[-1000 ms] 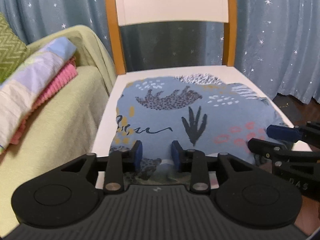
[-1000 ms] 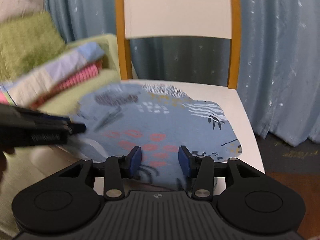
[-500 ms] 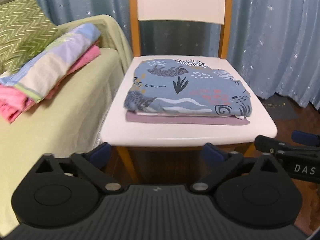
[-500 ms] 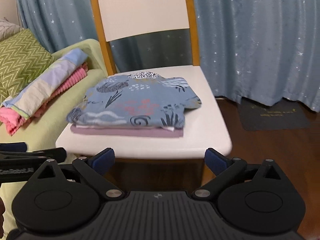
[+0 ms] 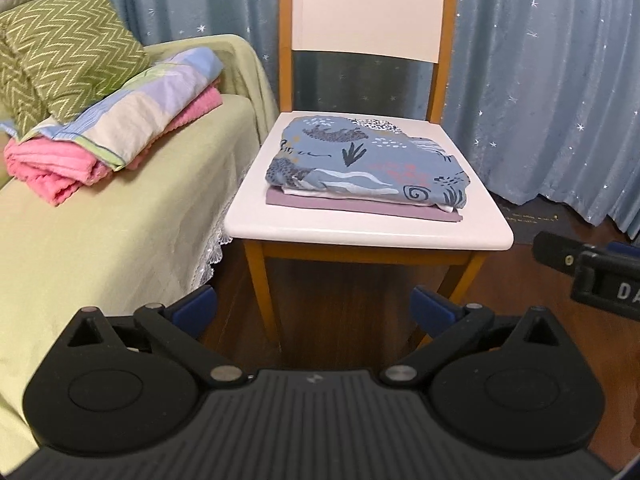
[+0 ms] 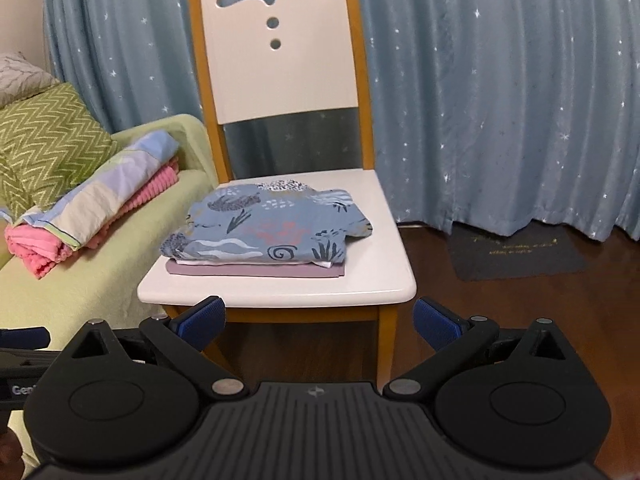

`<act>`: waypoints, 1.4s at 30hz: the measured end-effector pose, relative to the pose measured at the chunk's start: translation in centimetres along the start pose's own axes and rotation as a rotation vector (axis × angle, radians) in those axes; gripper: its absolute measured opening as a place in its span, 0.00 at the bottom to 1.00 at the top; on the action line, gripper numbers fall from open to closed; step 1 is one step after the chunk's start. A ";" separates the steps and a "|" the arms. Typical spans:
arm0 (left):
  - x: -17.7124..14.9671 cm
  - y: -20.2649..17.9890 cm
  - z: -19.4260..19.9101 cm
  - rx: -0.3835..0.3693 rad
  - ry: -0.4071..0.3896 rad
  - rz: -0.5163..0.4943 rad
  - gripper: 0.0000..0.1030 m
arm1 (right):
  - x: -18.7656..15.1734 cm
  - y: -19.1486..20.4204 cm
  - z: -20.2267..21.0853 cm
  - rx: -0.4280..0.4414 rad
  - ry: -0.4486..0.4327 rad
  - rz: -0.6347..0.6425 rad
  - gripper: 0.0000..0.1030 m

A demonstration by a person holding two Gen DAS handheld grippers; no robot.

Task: Fold clothes

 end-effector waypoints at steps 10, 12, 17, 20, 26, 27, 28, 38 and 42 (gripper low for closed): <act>-0.1 0.8 1.0 0.012 -0.023 0.020 0.99 | -0.1 0.6 0.2 -0.007 0.024 0.004 1.00; -0.1 0.9 1.0 0.043 -0.036 0.013 0.99 | -0.2 0.8 0.0 -0.007 0.030 0.009 1.00; -0.2 1.1 0.6 0.046 -0.029 0.017 0.99 | -0.4 0.8 -0.6 0.005 0.049 -0.001 1.00; -0.2 1.1 0.2 0.049 -0.026 0.011 0.99 | -0.5 0.8 -1.0 0.009 0.055 -0.009 1.00; -0.3 0.9 -0.4 0.053 -0.020 -0.001 0.99 | -0.7 0.9 -1.8 0.010 0.072 -0.009 1.00; -0.3 0.9 -0.5 0.054 -0.019 -0.004 0.99 | -0.7 0.9 -2.0 0.009 0.074 -0.010 1.00; -0.3 0.9 -0.6 0.055 -0.018 -0.006 0.99 | -0.8 0.9 -2.1 0.008 0.076 -0.011 1.00; -0.3 1.1 -2.0 0.056 -0.002 -0.013 0.99 | -0.8 1.2 -3.0 0.007 0.090 -0.009 1.00; -0.2 0.9 -2.3 0.054 -0.004 -0.023 0.99 | -0.8 1.2 -3.3 0.009 0.095 -0.008 1.00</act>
Point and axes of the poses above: each gripper's, at about its wrist camera, not at the fingertips, and z roughly against the way its jaws point, y to its left, x to its top, the point moved 5 cm from there along -z, roughly the way its jaws point, and after that the axes turned 6 degrees about x, right-handed, at the moved point
